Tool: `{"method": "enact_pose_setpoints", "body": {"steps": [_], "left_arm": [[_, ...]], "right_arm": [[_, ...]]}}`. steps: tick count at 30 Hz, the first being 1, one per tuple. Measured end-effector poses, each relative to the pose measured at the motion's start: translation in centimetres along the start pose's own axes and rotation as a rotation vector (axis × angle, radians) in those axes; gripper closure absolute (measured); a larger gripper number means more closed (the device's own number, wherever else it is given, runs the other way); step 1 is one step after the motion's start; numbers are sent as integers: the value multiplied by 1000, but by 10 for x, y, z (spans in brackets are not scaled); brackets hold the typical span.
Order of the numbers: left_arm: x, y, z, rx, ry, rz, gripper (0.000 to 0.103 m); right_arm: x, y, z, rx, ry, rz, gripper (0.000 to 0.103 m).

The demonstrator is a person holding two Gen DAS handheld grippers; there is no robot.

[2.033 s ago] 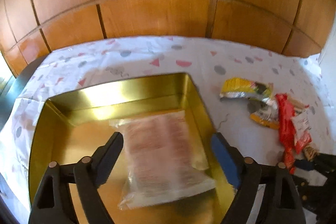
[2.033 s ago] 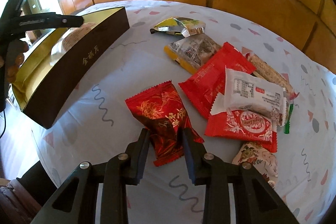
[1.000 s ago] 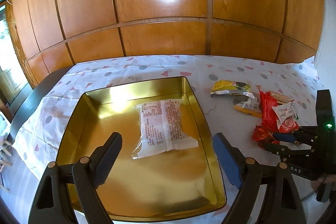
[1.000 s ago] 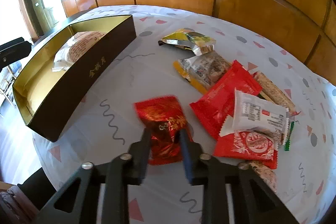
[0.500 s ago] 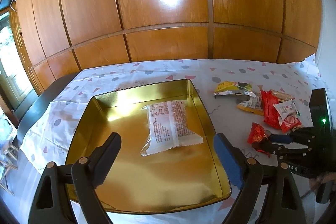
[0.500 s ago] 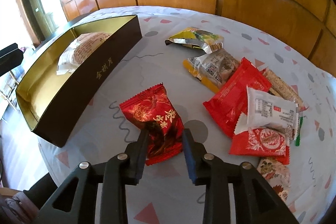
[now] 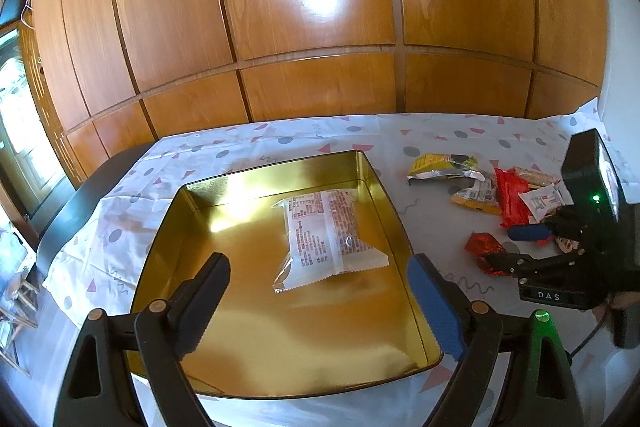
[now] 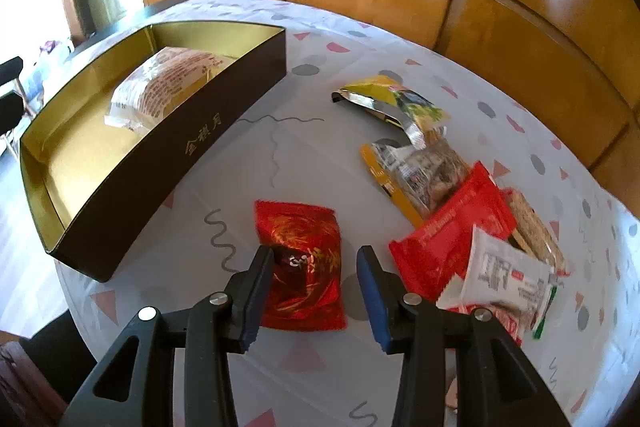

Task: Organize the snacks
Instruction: 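Grasp the red candy packet with the right tool, then carry the red candy packet into the gold tray and release it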

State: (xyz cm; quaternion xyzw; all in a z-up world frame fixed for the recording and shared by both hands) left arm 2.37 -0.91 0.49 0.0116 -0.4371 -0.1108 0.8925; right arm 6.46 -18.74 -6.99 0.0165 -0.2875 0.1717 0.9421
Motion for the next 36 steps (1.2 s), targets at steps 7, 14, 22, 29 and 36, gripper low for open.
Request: {"method": "enact_pose_setpoints", "body": {"steps": [7,14,22,29,36], "left_arm": [[-3,1,0,1,5,0,11],[-15,8,-4,3,37,30,11],[-33,34,-15,43,96,126,11],[-36,40,-15,69,94,141,11],[-36,42,-13,61,93,150,11]], "right_arm": [[8,4,-10,18,2,-4,68],[3,10,-7,36,-65,-98,80],[-9,13,5,28,-91,-146,88],[-13,12,14,42,-107,-170,98],[-15,-6,23,84,-89,-194,56]]}}
Point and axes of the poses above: each gripper's, at about its wrist camera, not at the fingertips, and z roughly against the way its jaws point, y to its left, x to its top, the point moved 1 cm from there along -z, roughly the way its jaws point
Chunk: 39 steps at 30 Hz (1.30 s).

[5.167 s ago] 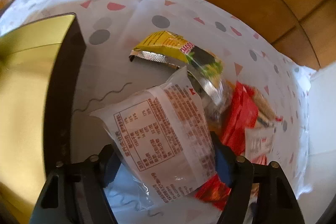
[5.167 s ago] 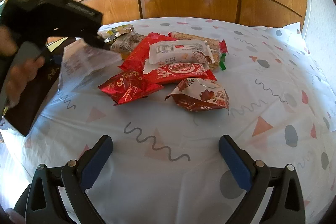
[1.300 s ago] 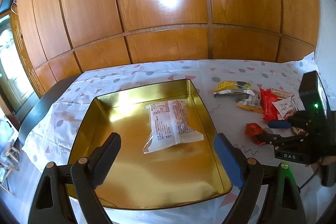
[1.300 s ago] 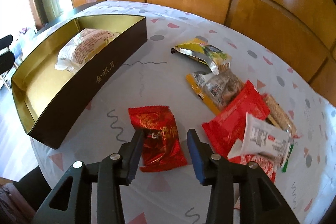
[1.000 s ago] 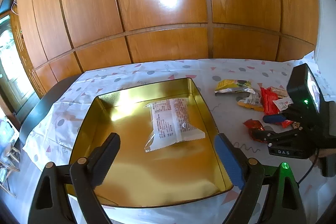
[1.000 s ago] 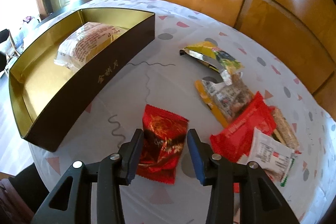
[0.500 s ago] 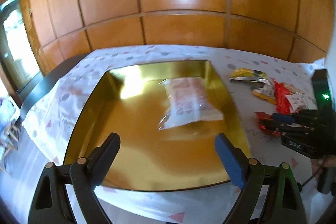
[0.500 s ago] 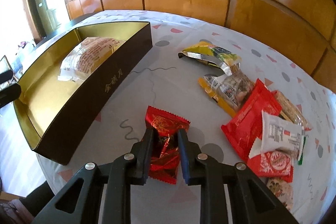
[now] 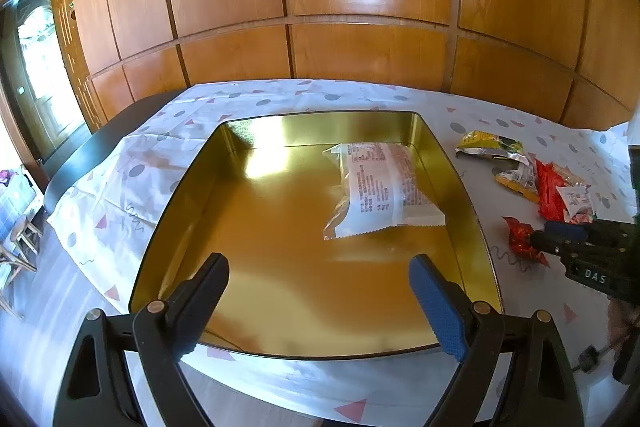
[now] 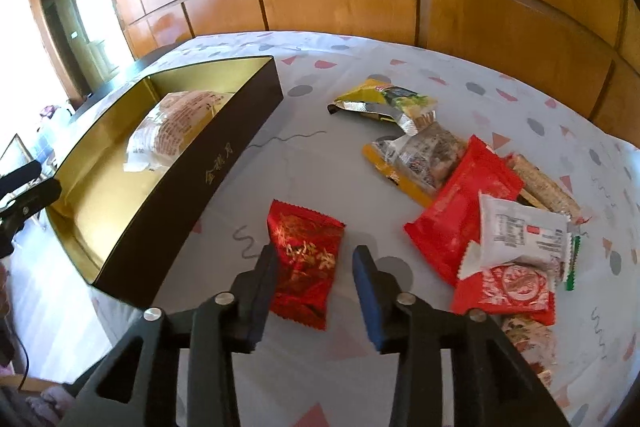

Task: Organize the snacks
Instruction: 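Carry the red candy packet into the gold tray and release it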

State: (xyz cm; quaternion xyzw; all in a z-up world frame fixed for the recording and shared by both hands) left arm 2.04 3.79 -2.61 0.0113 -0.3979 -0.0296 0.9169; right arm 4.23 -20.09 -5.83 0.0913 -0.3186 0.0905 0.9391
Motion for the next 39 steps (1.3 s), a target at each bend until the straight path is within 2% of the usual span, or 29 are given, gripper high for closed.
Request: {"method": "enact_pose_setpoints", "body": {"steps": [2,7,9,10,11,12,14,19,26,29,39], "left_arm": [[0,0,1,-2,-2,4,11],[-2,-1,-1,-5,9,6,11],[-2,-1,-1,-6,9,7,11],[-2,-1,-2,-7,9,6,11],[-2,-2,-2,-7,9,5,11],[-2,-2,-2,-7,10,5,11],[-3,-3,-3,-9,13,4,11],[-3,-1,-4,-6,13,10,11],[-3,5,-5,11,9,26,11],[-2,8,-4,21,0,33,11],[1,24,-5,56,-6,67,11]], "right_arm": [[2,-3,2,11,15,13,48],[9,-8,-14,93,88,-41,47],[9,-5,-27,68,117,-51,47],[9,-3,-35,62,129,-54,51],[8,0,-41,53,139,-57,70],[9,5,-40,27,104,-37,78],[11,9,-39,13,94,-53,79],[17,31,-14,1,12,6,79],[34,73,25,158,-81,44,79],[38,95,29,218,-83,70,78],[38,136,14,261,-41,117,75]]}}
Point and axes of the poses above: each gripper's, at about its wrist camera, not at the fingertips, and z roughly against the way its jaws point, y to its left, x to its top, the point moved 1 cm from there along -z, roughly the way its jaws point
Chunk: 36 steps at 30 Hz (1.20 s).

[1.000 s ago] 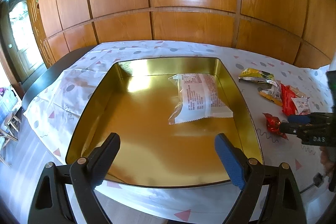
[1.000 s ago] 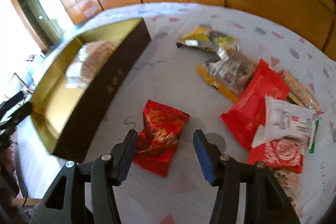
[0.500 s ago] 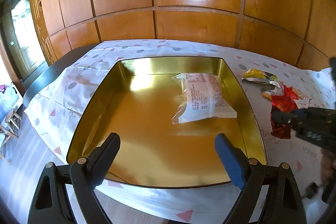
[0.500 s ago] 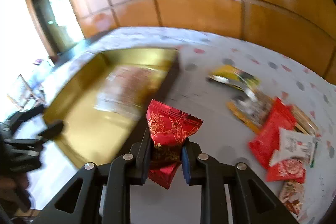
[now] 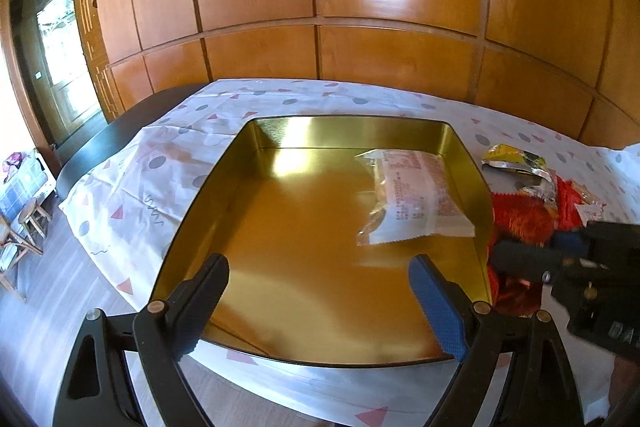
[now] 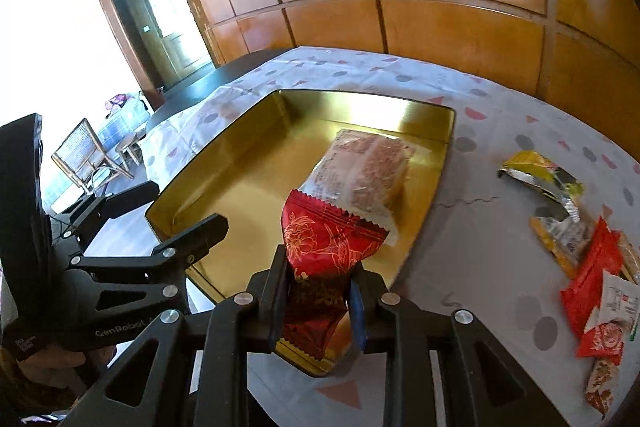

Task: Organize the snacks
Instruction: 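Carry the red candy packet into the gold tray and release it, then grasp the white-wrapped bar with the left tool and lift it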

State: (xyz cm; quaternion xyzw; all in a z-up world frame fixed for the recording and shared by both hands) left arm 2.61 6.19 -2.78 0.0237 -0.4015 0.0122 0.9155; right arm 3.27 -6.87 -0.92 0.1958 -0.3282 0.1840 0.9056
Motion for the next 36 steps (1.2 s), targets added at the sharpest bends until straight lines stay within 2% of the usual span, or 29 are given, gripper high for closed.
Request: {"method": "enact_pose_setpoints", "body": {"steps": [7,15,25,28,31,33,36], "left_arm": [[1,13,-4,18,3,31,11],[0,12,-7,5,9,27,11],[4,-8,-3,-48,3,-18,11],[12,-19,0,-88,-1,-28,11],[21,-36,4,-122,-11,-80,12],[28,-52,8,-159,-20,-123,12],[40,-74,7,-237,7,-139,14]], "right_arm": [[-3,-2,-8,-19,-17,-3,57],[-17,-20,18,-62,-75,-59,57],[-66,-83,44,-183,-50,-221,57],[-84,-103,50,-222,-31,-275,57],[-102,-116,55,-263,-16,-299,57],[-109,-122,57,-276,-10,-308,57],[-120,-128,59,-294,-2,-315,57]]}}
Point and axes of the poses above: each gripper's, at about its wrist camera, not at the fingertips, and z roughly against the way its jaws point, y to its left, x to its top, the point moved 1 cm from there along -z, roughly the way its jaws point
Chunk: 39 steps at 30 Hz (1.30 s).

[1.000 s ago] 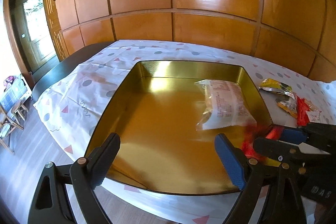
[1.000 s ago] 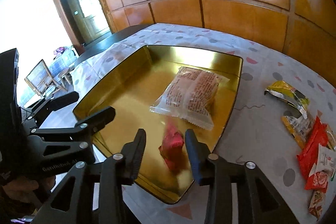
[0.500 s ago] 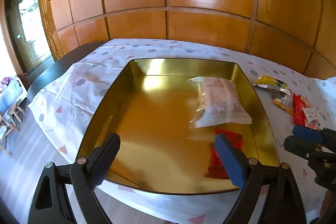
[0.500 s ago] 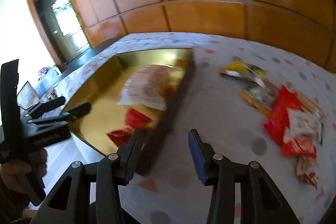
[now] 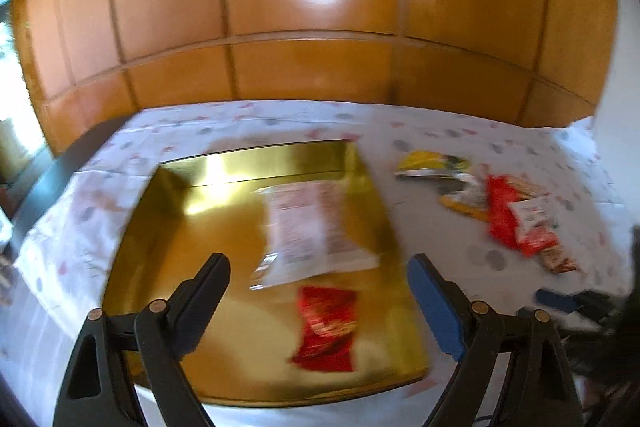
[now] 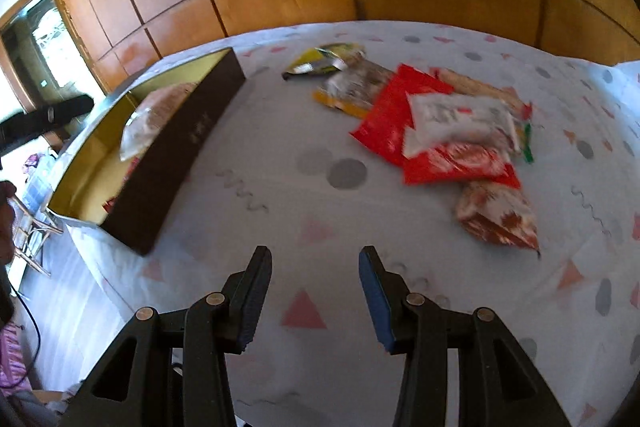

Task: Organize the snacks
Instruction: 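Grasp the white-wrapped bar with the left tool and lift it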

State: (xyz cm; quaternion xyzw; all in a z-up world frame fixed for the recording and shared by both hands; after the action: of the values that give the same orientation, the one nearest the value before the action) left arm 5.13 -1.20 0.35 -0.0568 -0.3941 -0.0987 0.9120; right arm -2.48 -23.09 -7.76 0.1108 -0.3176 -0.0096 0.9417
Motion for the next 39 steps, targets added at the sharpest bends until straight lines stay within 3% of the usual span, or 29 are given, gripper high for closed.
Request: {"method": "enact_pose_setpoints", "body": {"steps": [7,15,22,25,30,35,39], "left_arm": [[33,-40,-22,-133,66,12,16],[47,-85,-54,-158,122,-54,18],[38,-135,-79,-249,188,-184,38],[36,-167,-81,-296,164,-295,41],[32,-227,-97,-369,130,-559,38],[31,-266,-124,-391,150,-723,34],[33,-284,-141,-397,167,-788,34]], "right_arm": [[-13,-7,-3,-2,-1,11,57],[-15,-20,2,16,-16,-19,57],[-21,-50,13,-40,-23,-63,57],[-23,-57,15,-25,-25,-72,57],[-26,-61,16,7,-43,-80,52],[-28,-65,19,43,-58,-103,50],[-29,-67,18,66,-71,-121,50]]}}
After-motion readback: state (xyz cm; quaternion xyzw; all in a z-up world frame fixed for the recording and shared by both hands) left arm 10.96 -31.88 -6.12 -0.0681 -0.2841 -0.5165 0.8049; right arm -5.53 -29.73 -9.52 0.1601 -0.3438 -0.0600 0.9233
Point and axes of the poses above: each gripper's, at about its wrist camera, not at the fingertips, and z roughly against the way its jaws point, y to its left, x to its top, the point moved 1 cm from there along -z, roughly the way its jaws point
